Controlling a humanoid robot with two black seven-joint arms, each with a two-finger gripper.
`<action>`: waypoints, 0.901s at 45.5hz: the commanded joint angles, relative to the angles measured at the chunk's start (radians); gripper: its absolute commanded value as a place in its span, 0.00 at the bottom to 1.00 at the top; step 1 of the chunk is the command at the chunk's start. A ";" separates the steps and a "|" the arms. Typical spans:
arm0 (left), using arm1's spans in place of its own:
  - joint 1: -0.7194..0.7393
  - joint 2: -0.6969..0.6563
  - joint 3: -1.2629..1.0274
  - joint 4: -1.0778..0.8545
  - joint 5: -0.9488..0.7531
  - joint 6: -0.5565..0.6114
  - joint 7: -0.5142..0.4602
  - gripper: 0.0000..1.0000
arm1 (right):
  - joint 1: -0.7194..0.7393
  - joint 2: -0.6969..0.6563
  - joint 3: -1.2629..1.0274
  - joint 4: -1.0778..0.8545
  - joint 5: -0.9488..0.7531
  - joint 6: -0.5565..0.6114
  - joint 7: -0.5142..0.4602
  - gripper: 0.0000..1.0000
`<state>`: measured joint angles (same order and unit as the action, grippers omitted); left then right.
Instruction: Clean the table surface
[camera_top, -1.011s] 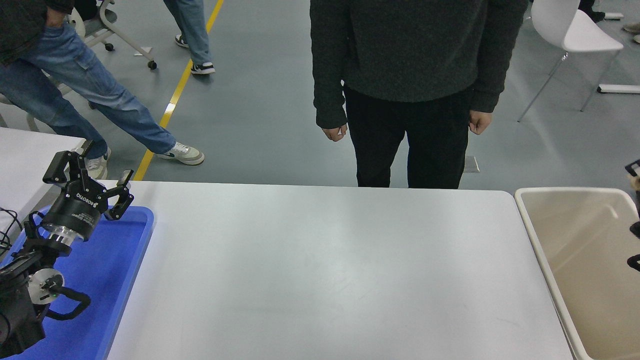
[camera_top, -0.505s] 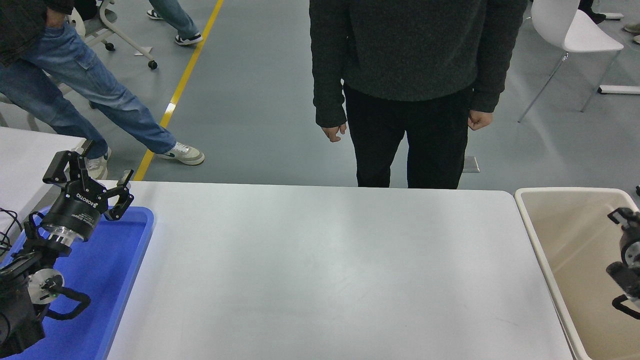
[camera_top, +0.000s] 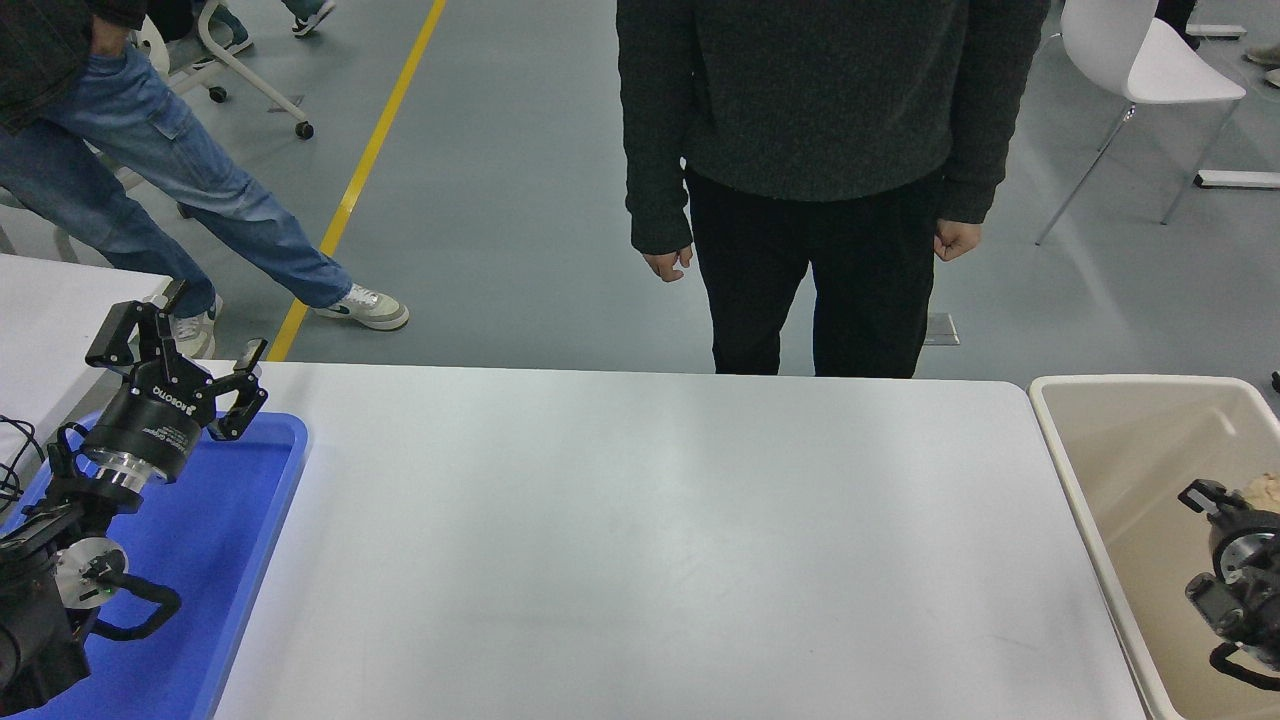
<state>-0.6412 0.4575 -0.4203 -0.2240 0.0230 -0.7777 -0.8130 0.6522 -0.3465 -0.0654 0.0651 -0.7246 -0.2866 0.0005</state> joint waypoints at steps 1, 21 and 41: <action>0.000 0.000 0.000 0.000 0.000 0.000 0.000 1.00 | -0.003 0.008 -0.007 -0.004 0.001 0.010 -0.005 0.00; 0.000 0.001 0.000 0.000 0.000 0.000 0.000 1.00 | 0.000 0.006 -0.007 -0.002 0.057 0.020 -0.005 0.37; 0.000 0.001 0.000 -0.001 0.000 0.000 0.000 1.00 | 0.029 -0.011 0.007 0.001 0.241 0.004 -0.005 1.00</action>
<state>-0.6412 0.4582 -0.4203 -0.2242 0.0230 -0.7777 -0.8130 0.6735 -0.3516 -0.0596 0.0641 -0.5440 -0.2803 -0.0044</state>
